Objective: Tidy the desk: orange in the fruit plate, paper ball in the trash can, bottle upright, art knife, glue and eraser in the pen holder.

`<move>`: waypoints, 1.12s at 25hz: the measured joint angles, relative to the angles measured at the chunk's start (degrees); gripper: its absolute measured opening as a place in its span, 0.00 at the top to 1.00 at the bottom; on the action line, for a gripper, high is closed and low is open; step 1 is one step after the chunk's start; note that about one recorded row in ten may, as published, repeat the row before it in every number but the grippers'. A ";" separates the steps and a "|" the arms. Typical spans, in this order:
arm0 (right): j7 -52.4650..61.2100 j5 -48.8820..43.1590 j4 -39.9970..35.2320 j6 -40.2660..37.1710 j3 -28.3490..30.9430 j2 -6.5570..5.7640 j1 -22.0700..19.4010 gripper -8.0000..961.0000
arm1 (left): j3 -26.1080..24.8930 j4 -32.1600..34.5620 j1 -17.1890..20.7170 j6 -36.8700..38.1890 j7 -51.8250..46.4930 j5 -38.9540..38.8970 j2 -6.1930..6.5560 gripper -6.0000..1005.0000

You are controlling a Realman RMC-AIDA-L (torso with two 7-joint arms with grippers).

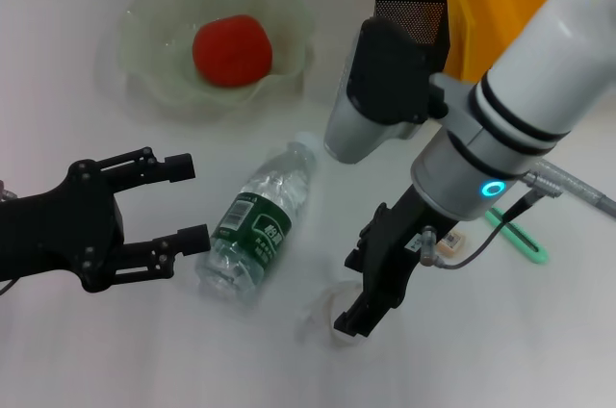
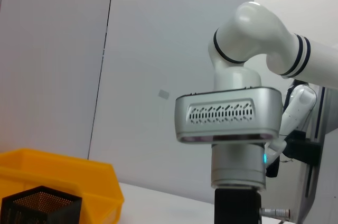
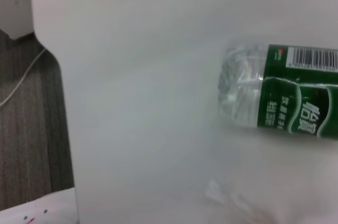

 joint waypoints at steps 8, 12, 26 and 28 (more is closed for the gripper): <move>0.12 1.12 3.66 1.73 -1.06 0.03 0.88 0.20 | 0.07 0.00 0.04 -0.31 0.05 0.00 -0.15 0.22; 0.12 1.59 4.51 1.76 -1.70 0.05 1.20 0.29 | 0.08 0.00 0.03 -0.33 0.03 0.00 -0.17 0.22; 0.48 1.05 -0.54 -2.96 2.07 -0.24 -0.65 0.53 | -0.19 0.00 0.69 -0.21 0.34 0.00 -0.16 0.22; 0.49 0.36 -1.68 -3.58 3.64 -0.35 -0.94 0.53 | -0.26 0.00 0.73 -0.19 0.33 0.00 -0.11 0.22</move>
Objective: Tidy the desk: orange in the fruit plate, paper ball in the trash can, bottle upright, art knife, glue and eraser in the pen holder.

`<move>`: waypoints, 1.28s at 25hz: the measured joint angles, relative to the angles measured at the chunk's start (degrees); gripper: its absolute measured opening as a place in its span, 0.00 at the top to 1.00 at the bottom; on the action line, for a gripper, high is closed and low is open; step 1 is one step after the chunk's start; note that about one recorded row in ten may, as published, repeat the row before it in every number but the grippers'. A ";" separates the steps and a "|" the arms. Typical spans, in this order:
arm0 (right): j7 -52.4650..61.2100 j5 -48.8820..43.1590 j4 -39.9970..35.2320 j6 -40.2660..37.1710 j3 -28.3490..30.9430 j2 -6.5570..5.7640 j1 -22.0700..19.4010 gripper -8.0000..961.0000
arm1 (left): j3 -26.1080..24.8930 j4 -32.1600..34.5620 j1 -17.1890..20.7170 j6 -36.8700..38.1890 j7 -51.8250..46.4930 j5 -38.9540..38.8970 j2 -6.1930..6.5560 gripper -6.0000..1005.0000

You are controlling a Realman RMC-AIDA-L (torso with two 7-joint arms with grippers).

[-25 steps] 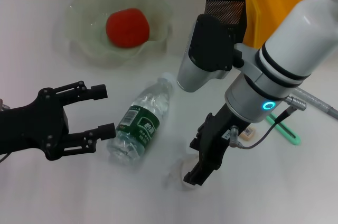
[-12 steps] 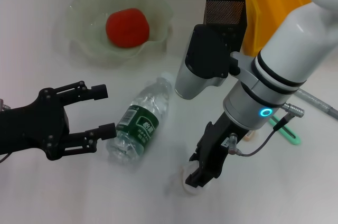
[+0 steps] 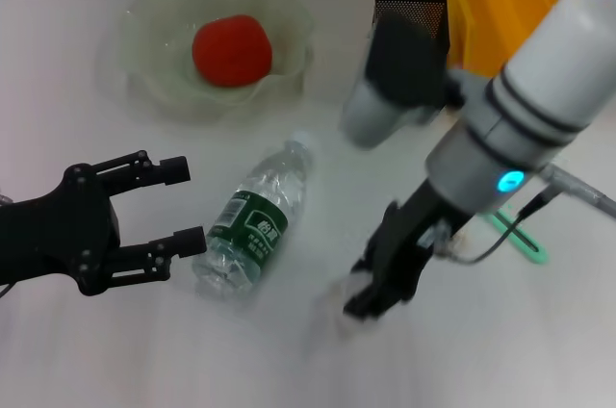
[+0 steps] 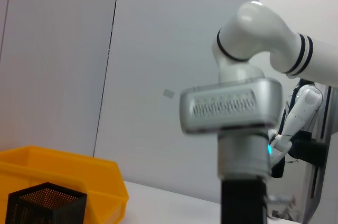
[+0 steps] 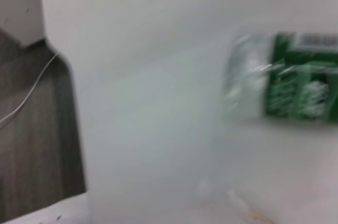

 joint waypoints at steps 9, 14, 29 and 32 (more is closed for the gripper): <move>2.33 -19.22 -15.06 -2.62 32.42 -0.41 1.72 0.53 | -0.11 0.00 -0.46 -0.70 -1.12 0.00 0.25 0.22; 5.69 -26.39 -14.77 10.03 40.44 -1.51 2.82 0.53 | -0.10 0.00 -0.87 -1.16 -2.03 0.00 0.28 0.22; 7.61 -33.26 3.53 33.41 38.76 -0.36 2.76 0.42 | 0.00 0.00 -2.07 -5.27 -5.77 0.00 0.18 0.22; 5.86 -30.29 2.78 32.55 38.78 -0.35 1.55 0.36 | 0.32 0.00 -2.42 -6.68 -6.94 0.02 0.16 0.22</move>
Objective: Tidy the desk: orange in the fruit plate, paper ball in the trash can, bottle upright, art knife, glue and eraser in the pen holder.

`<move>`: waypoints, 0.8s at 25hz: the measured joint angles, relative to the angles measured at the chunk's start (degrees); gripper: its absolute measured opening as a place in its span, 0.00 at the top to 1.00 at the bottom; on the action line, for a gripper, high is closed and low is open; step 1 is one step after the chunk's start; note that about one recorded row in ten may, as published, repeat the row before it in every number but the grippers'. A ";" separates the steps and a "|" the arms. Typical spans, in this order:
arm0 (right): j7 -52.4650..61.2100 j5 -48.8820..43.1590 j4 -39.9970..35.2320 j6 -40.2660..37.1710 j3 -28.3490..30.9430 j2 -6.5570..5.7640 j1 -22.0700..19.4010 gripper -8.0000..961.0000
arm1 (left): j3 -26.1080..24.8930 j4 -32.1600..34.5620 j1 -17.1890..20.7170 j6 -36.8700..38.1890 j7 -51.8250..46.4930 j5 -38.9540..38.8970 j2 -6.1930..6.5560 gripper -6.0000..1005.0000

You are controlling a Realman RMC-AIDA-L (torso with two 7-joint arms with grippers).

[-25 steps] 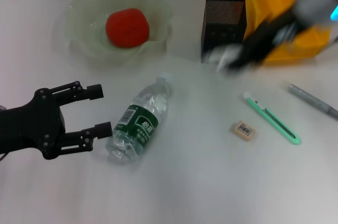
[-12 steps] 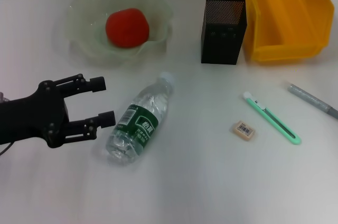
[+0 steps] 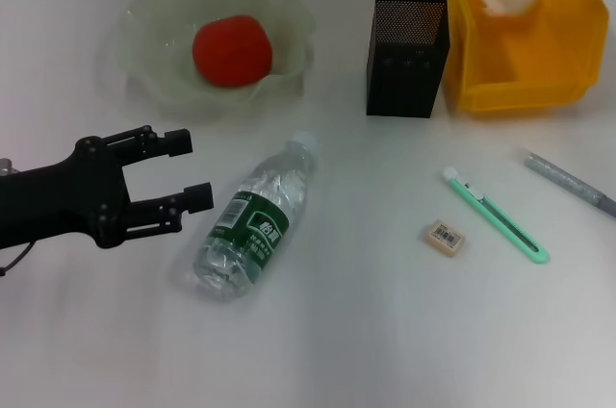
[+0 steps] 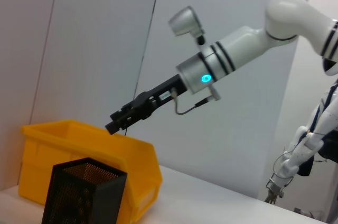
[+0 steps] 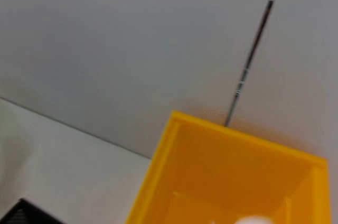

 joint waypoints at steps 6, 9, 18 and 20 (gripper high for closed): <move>-8.77 16.40 -6.69 -7.17 0.91 -0.34 -6.62 0.26 | -0.27 0.60 -0.88 -0.29 -3.01 0.09 0.04 0.22; -16.87 30.47 -9.08 -15.05 2.76 -1.28 -12.07 0.26 | -0.16 4.03 -1.76 -0.43 -9.79 0.15 0.20 0.22; -49.38 53.87 8.71 -41.68 13.09 -2.64 -24.27 0.26 | 0.20 20.84 -6.68 -1.73 -32.55 8.61 -1.71 0.22; -56.56 53.66 16.51 -43.98 14.63 -3.47 -24.98 0.26 | 0.45 27.63 -11.27 -4.81 -44.73 17.68 -3.61 0.22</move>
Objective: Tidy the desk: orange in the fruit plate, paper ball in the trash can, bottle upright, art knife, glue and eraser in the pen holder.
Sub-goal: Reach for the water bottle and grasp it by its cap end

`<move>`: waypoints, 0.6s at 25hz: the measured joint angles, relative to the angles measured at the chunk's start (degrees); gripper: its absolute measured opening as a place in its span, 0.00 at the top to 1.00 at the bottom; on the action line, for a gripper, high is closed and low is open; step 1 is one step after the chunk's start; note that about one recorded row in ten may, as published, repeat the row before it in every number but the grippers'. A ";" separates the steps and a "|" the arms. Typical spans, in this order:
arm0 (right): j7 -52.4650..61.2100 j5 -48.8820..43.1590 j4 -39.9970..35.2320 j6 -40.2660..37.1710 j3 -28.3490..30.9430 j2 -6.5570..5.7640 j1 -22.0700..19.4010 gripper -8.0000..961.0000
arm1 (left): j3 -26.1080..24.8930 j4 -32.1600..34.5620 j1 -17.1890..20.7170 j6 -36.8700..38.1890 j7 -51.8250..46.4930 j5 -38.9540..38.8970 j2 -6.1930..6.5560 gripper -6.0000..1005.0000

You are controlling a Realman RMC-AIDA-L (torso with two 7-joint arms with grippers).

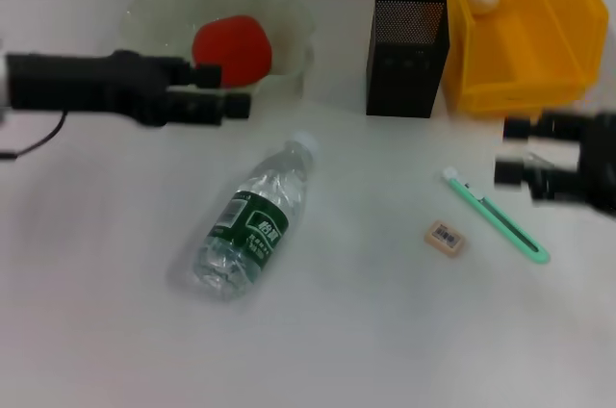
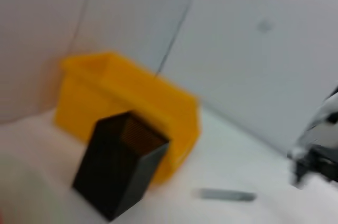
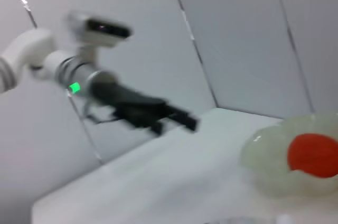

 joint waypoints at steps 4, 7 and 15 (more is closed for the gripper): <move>-10.73 -0.18 12.59 -0.95 2.11 -1.63 -1.35 0.27 | 1.20 1.61 -3.21 -1.68 -6.09 4.69 -0.64 0.22; -13.93 -0.20 14.56 0.35 2.55 -1.05 -3.30 0.27 | 11.66 1.10 -9.16 -7.94 -17.25 10.60 -0.75 0.22; -15.77 -0.22 15.56 4.68 2.61 0.51 -5.75 0.27 | 31.23 -2.36 -13.40 -23.00 -31.79 16.94 -1.30 0.22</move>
